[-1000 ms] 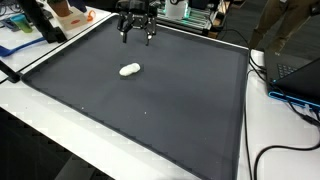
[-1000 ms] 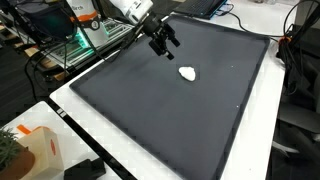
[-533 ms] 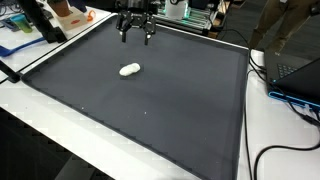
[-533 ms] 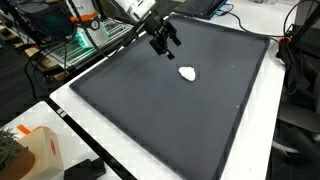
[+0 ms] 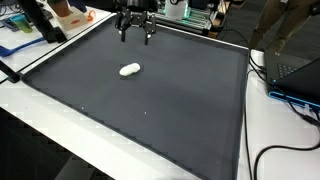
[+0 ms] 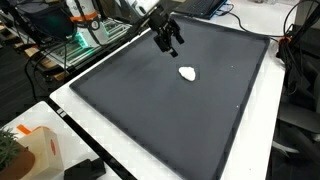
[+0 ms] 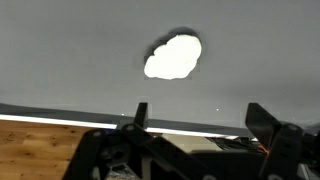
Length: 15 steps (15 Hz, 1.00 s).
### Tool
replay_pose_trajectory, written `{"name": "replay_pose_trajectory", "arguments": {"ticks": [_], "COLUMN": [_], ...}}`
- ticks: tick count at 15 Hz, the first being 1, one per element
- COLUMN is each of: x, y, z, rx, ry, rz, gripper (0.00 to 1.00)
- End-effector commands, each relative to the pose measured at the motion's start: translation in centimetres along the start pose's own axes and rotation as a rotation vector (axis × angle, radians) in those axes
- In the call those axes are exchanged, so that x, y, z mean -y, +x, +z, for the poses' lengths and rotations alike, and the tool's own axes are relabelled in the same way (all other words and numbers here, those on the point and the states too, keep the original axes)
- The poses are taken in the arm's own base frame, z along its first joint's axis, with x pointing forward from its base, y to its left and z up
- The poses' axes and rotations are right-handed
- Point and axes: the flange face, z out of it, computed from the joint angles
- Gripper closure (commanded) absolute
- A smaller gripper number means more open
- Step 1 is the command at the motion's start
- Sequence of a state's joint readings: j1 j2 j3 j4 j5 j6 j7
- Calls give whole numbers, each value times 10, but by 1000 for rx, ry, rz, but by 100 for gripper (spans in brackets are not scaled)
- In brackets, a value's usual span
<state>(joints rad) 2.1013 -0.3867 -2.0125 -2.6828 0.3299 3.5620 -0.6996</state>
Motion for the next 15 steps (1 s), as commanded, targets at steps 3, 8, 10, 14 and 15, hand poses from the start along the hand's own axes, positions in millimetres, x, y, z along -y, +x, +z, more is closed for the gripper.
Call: {"name": "replay_pose_trajectory", "arguments": {"ticks": [3, 8, 10, 14, 15], "x": [-3, -6, -6, -5, -4], "y": [16, 22, 21, 24, 28], "z": [-5, -13, -8, -10, -9], "rx": [111, 190, 169, 167, 173], "ry": [-29, -28, -17, -22, -13], "rz": [29, 40, 26, 19, 21], "gripper": [0, 0, 0, 0, 0]}}
